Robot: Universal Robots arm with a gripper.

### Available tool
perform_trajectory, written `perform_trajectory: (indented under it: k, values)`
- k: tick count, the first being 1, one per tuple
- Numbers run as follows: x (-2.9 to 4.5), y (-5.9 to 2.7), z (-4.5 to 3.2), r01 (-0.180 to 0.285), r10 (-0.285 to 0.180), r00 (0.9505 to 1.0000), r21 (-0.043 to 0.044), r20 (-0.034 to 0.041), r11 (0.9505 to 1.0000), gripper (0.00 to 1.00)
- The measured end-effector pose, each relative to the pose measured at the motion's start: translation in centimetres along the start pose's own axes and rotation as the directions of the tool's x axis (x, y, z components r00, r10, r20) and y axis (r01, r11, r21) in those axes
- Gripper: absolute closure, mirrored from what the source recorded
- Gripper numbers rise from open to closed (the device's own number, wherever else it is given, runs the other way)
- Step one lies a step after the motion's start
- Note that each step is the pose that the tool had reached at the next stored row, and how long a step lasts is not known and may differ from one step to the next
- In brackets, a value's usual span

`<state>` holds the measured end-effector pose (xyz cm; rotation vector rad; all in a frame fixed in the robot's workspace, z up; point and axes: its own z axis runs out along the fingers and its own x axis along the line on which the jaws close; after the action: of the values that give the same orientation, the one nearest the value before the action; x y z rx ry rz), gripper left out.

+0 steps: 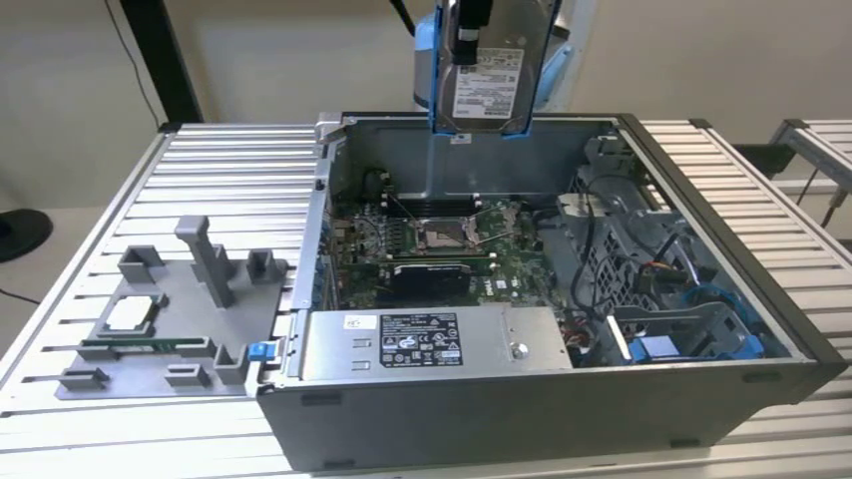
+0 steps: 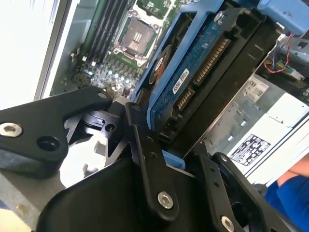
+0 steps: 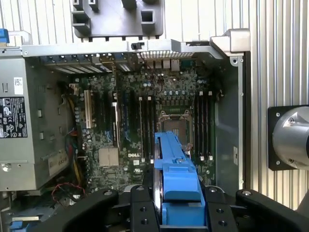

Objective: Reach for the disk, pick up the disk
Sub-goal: 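Pick up the disk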

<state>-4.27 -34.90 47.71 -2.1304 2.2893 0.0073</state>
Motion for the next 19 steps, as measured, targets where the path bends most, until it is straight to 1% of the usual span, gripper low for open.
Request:
perform_trajectory:
  k: [9, 19]
  values:
    - [-0.08, -1.13, 0.01, 0.0, 0.0, 1.0, 0.0, 0.0, 1.0, 1.0]
    - [-0.23, -3.28, 0.03, 0.0, 0.0, 1.0, 0.0, 0.0, 1.0, 1.0]
